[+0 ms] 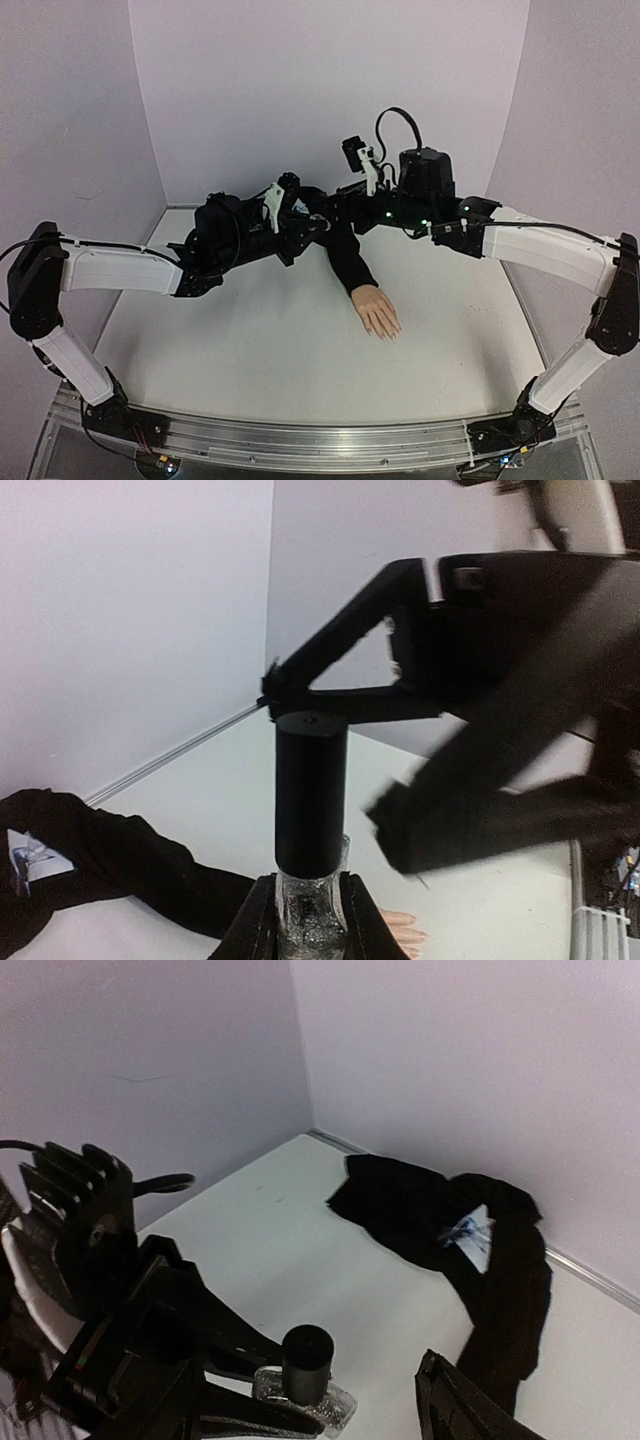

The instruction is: Paint the nails

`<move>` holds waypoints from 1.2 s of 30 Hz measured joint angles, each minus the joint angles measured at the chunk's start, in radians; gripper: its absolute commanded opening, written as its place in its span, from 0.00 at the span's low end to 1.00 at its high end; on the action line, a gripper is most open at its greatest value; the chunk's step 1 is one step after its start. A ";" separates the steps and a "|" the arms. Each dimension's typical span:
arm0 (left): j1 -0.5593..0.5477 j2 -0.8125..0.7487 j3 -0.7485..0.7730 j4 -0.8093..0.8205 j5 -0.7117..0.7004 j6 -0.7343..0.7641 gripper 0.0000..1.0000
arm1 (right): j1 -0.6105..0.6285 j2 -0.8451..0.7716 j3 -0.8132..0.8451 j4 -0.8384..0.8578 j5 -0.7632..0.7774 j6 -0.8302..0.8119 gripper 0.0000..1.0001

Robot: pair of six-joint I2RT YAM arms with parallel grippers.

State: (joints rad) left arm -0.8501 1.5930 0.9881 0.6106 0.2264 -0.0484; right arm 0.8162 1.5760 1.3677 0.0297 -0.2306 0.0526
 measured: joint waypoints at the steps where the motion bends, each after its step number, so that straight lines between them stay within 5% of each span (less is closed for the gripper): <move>1: 0.000 -0.014 -0.006 0.000 0.023 -0.004 0.00 | -0.025 -0.002 0.001 0.000 -0.077 -0.003 0.63; 8: 0.002 -0.074 -0.033 -0.013 0.139 -0.017 0.00 | -0.101 0.047 0.073 -0.009 -0.459 -0.011 0.42; 13: 0.003 -0.079 -0.033 -0.024 0.172 -0.022 0.00 | -0.102 0.103 0.125 -0.010 -0.582 0.006 0.22; 16: 0.007 -0.079 -0.033 -0.030 0.180 -0.028 0.00 | -0.102 0.124 0.135 -0.010 -0.611 0.008 0.03; 23: 0.014 -0.070 -0.030 -0.046 0.141 -0.037 0.00 | -0.100 0.152 0.145 -0.004 -0.602 0.001 0.00; 27: 0.014 -0.022 0.011 -0.065 0.021 -0.020 0.00 | -0.073 0.162 0.146 0.002 -0.377 0.000 0.00; 33: 0.016 0.134 0.111 -0.034 -0.244 0.044 0.00 | 0.093 0.294 0.252 0.004 0.477 0.102 0.01; 36: 0.017 0.177 0.126 -0.024 -0.286 0.056 0.00 | 0.118 0.362 0.307 -0.012 0.634 0.148 0.29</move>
State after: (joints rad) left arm -0.8335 1.7702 1.1137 0.5866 -0.0600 0.0080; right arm 0.9341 1.9378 1.6747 0.0179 0.4031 0.2010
